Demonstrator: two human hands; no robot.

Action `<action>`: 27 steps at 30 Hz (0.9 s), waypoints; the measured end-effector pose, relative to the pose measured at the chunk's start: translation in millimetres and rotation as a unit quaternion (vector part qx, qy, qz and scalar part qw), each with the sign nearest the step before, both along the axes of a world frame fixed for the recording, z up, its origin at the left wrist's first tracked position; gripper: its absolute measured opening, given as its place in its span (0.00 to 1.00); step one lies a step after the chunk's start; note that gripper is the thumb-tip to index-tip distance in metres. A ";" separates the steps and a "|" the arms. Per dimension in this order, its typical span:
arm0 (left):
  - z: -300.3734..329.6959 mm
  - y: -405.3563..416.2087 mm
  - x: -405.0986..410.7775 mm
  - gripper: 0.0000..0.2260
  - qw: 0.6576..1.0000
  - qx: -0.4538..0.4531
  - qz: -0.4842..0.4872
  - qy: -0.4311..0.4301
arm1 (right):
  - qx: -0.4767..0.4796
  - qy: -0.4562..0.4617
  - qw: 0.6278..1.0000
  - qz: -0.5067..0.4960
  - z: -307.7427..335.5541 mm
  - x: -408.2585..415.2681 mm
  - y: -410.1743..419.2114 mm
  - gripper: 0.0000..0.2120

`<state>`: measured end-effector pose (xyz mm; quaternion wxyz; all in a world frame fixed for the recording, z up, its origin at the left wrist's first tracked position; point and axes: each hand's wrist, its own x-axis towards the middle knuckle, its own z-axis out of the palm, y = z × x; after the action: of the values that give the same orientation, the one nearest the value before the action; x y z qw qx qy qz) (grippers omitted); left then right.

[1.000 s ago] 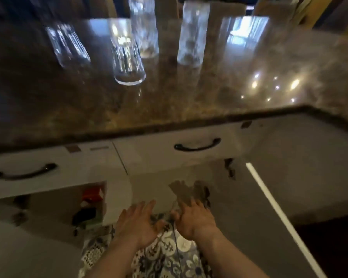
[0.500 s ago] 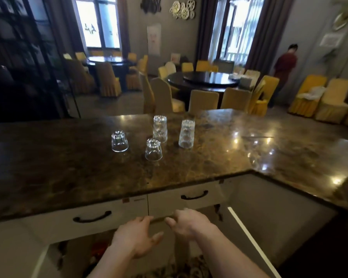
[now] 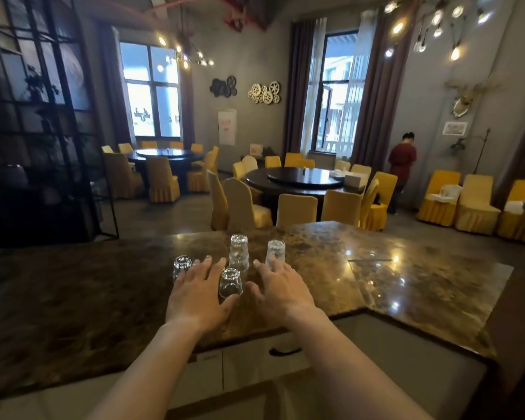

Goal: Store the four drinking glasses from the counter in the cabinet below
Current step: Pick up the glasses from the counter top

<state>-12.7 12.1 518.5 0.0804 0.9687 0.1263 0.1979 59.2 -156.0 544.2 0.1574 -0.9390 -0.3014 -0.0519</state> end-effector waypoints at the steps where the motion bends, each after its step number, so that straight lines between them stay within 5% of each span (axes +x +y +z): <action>1: 2.3 1.7 4.6 0.37 1.000 0.017 0.006 -0.016 | 0.009 -0.024 1.000 0.000 1.1 3.5 1.0 0.29; 12: -1.4 22.8 81.3 0.40 0.996 0.077 0.046 -0.025 | 0.031 -0.049 0.998 0.035 -6.1 94.6 9.7 0.31; 27: -49.5 110.7 107.2 0.39 0.976 -0.052 0.162 0.136 | -0.054 0.053 0.991 0.114 -105.6 191.8 65.2 0.38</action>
<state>94.6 122.7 469.0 0.0800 0.9478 0.3011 0.0677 251.0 -90.7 438.6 0.1266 -0.9071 -0.4001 0.0325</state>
